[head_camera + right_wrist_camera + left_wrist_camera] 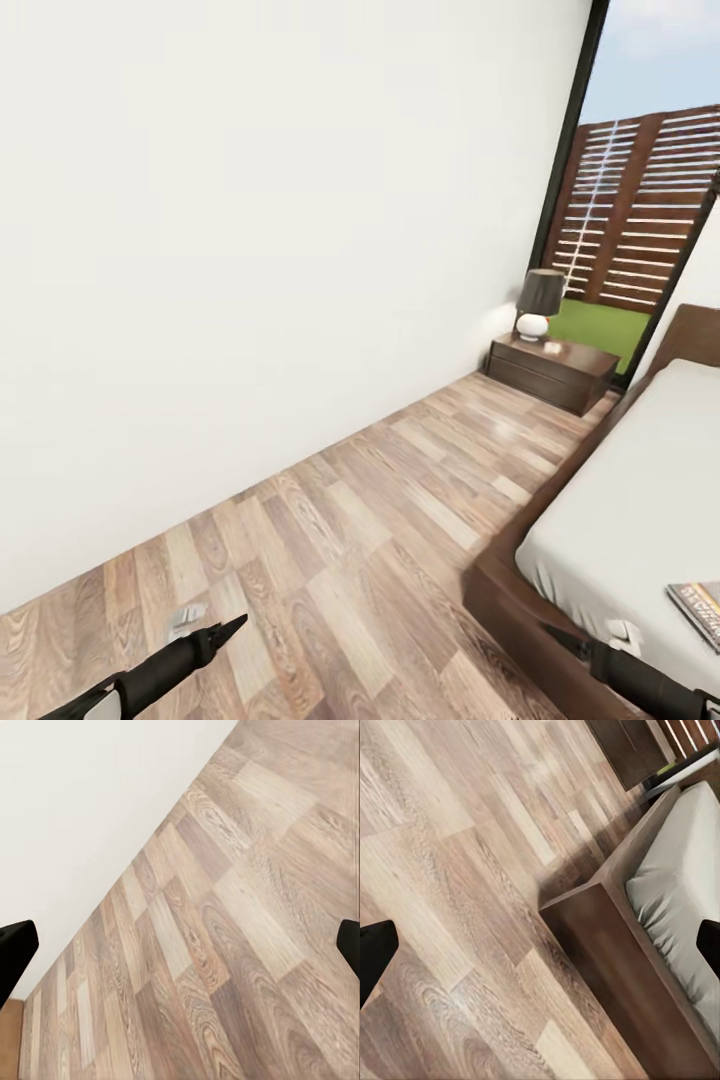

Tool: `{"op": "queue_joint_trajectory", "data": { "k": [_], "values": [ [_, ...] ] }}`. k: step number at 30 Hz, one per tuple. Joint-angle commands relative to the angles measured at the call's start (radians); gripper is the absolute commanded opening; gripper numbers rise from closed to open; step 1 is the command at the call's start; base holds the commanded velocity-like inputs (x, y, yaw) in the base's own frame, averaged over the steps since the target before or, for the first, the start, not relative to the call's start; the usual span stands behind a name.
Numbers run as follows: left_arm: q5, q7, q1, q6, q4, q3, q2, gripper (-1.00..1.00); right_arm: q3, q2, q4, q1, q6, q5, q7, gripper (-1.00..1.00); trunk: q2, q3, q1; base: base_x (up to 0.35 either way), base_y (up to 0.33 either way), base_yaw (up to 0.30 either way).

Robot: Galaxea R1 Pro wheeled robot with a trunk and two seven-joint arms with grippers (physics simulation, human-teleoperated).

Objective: In the bedroom, move the book from the bed onto either nightstand, and place the two sandals side by side next to the bed.

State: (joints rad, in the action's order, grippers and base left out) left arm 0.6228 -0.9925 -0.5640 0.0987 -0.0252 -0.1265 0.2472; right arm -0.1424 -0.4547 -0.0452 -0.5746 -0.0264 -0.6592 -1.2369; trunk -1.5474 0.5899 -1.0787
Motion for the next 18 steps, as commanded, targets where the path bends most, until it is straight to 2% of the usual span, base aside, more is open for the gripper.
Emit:
{"op": "queue_joint_trajectory", "data": {
  "k": [1,18],
  "values": [
    [0.005,-0.001,0.0,0.01,0.001,-0.008,0.0,1.0,-0.008,0.0,-0.004,-0.002,-0.003,-0.008,-0.004,1.0,-0.001,0.001,0.0,0.0,0.0,-0.284],
    [0.005,0.0,0.0,0.01,0.001,-0.008,0.0,1.0,-0.009,0.001,-0.004,-0.002,-0.003,-0.008,-0.004,1.0,-0.001,0.001,0.0,0.0,0.0,-0.284]
  ]
}}
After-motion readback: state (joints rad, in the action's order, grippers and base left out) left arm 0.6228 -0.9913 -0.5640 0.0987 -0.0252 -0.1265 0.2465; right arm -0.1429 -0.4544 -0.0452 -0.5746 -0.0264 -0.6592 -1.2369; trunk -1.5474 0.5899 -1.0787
